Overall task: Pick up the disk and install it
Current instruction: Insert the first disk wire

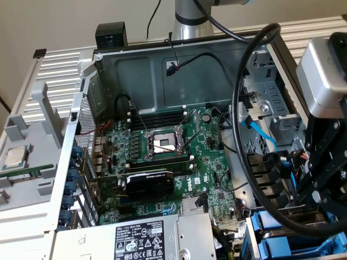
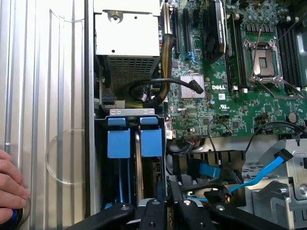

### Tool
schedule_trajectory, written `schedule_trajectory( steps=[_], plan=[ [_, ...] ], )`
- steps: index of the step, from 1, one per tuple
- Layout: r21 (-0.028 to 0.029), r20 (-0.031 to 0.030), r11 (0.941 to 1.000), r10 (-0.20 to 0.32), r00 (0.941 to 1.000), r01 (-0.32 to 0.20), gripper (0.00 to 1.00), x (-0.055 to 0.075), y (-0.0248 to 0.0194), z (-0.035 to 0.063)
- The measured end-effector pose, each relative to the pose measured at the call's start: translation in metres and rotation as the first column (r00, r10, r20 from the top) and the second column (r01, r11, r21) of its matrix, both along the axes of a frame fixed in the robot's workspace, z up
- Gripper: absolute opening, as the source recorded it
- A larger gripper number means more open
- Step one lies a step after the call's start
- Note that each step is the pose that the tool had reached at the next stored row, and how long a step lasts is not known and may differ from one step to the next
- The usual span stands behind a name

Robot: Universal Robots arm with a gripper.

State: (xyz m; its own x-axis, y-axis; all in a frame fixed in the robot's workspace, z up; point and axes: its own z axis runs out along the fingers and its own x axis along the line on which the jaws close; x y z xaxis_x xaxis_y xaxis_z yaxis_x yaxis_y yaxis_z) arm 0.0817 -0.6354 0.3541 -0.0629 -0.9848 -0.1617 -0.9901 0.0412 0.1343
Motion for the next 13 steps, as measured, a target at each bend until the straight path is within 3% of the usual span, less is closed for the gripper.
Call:
schedule_trajectory(
  steps=[8,13],
  plan=[
    [0.0024,-0.0001,1.0,-0.001,1.0,0.001,0.16,0.0001,-0.0051,-0.0018],
    [0.003,-0.0001,1.0,-0.001,1.0,0.001,0.16,0.0,-0.0052,-0.002]
  ],
)
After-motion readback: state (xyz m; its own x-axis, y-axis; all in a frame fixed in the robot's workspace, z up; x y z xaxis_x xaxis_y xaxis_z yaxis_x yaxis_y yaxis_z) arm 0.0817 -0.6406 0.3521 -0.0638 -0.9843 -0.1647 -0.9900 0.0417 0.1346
